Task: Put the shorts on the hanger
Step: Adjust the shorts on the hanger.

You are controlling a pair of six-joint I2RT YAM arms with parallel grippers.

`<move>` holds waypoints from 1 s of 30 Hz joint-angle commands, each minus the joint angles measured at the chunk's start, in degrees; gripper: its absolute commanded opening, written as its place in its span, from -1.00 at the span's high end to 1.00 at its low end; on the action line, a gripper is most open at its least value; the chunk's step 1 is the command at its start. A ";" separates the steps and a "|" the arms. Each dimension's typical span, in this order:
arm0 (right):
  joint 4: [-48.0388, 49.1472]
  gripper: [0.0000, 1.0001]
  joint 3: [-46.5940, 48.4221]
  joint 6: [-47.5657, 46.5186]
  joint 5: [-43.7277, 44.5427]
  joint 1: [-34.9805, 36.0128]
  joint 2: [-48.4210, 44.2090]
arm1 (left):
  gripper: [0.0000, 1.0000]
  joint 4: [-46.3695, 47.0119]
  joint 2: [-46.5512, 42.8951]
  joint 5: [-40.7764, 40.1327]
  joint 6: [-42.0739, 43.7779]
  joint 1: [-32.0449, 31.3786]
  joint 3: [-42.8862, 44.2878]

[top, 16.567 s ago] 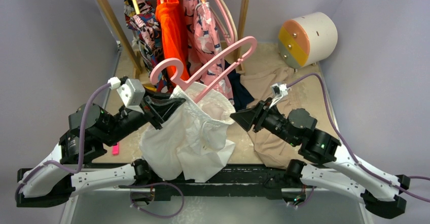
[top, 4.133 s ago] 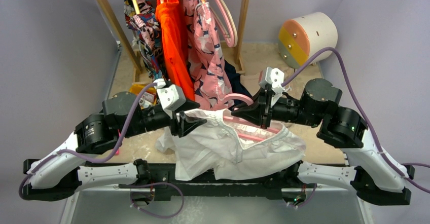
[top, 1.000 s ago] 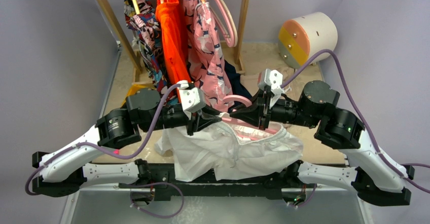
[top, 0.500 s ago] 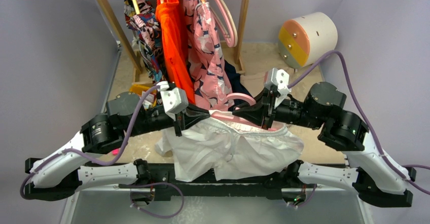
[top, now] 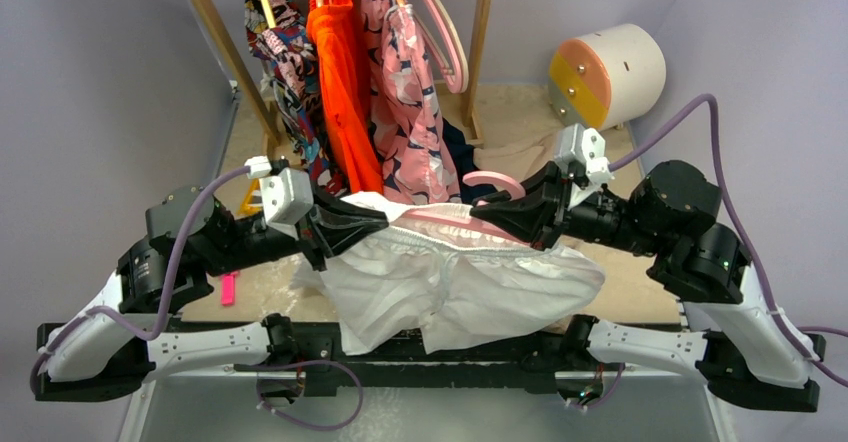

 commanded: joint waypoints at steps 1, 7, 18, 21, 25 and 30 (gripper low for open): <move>3.99 1.00 -0.19 -0.49 2.33 -0.06 -1.23 | 1.00 1.60 -2.82 -1.41 -1.96 0.03 -0.95; 2.83 1.00 3.51 -0.45 1.63 -0.04 -0.61 | 0.39 2.31 -2.57 -0.39 -3.29 0.05 2.36; 0.04 1.00 1.20 -0.11 -1.01 -0.05 -2.18 | -0.32 -1.57 -6.08 -8.83 -1.49 0.03 3.10; -0.93 1.00 1.49 0.09 -2.39 -0.10 -2.77 | -0.32 -3.36 -6.69 -11.92 -0.92 0.03 2.38; -0.66 1.00 1.35 0.84 -6.16 -0.12 -3.92 | -0.32 -3.79 -7.00 -11.38 -1.26 0.03 0.20; -0.04 1.00 2.53 1.50 -8.94 -0.10 -3.86 | -0.29 -3.17 -4.98 -7.53 -1.47 0.03 -0.51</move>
